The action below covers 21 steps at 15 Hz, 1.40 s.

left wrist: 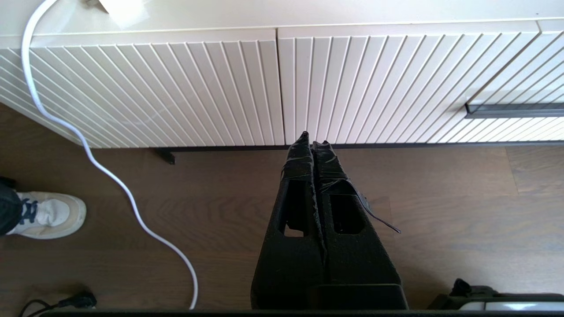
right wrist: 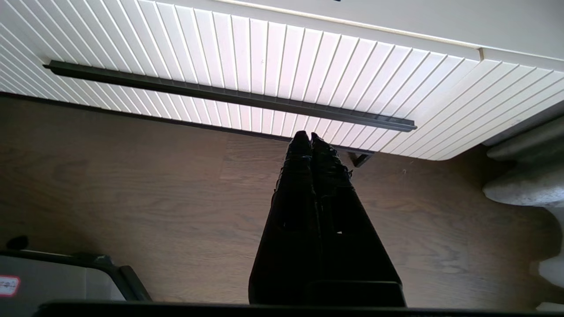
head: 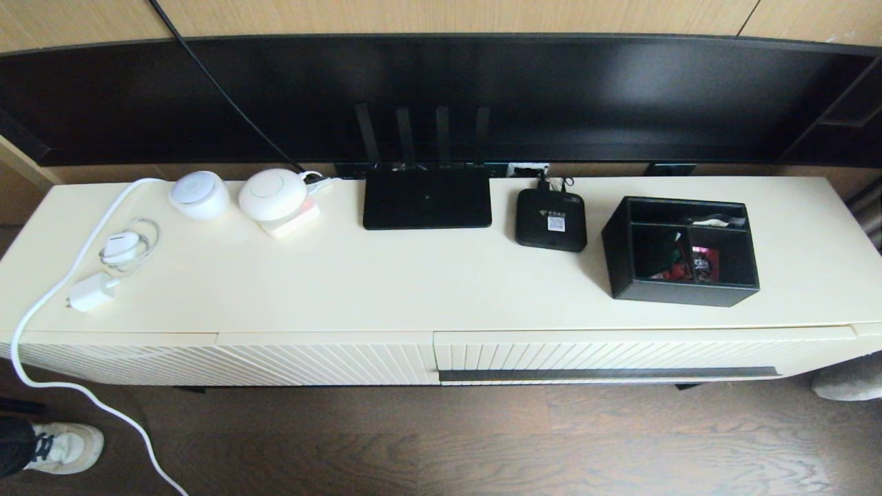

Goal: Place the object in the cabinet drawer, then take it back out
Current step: Open the drawer

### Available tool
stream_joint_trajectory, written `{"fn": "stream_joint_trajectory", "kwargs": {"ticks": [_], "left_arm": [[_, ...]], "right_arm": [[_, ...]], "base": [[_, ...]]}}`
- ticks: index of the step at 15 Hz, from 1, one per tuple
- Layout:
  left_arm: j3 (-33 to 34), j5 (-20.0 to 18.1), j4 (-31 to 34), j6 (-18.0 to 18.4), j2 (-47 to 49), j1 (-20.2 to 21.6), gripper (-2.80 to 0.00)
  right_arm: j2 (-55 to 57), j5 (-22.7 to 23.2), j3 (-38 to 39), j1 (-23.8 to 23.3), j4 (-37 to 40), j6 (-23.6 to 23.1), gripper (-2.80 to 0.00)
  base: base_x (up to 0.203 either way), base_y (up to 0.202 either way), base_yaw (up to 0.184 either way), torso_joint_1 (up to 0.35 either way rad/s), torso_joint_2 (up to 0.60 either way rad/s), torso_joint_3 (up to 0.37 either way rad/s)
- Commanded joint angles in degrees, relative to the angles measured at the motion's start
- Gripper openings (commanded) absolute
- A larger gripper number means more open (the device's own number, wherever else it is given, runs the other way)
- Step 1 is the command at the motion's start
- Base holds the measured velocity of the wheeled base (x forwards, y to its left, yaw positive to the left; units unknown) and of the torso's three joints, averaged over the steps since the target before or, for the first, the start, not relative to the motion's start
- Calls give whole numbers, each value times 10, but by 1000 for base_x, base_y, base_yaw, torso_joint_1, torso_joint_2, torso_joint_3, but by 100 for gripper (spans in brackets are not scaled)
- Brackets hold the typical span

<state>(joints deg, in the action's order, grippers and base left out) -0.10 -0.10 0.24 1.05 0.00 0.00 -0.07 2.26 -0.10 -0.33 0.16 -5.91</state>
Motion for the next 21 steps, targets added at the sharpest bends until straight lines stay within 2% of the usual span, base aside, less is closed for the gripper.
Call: {"fn": "stream_joint_trajectory", "kwargs": {"ticks": [1, 4, 6, 13, 18, 21], "left_arm": [[0, 0, 0, 0, 1, 0, -280], [0, 0, 0, 0, 1, 0, -280], [0, 0, 0, 0, 0, 0, -280], [-1, 0, 0, 0, 1, 0, -280], [0, 0, 0, 0, 0, 0, -280], [0, 0, 0, 0, 1, 0, -280]], "right_arm": [[1, 0, 0, 0, 0, -7, -280], [1, 0, 0, 0, -1, -10, -280], [1, -1, 0, 0, -1, 11, -280], [0, -13, -18, 0, 6, 13, -280], [34, -9, -181, 1, 58, 7, -280], [173, -7, -297, 1, 94, -16, -280]], "base": [[0, 0, 0, 0, 0, 0], [0, 0, 0, 0, 0, 0], [0, 0, 0, 0, 0, 0], [0, 0, 0, 0, 0, 0], [0, 0, 0, 0, 0, 0], [0, 0, 0, 0, 0, 0]]}}
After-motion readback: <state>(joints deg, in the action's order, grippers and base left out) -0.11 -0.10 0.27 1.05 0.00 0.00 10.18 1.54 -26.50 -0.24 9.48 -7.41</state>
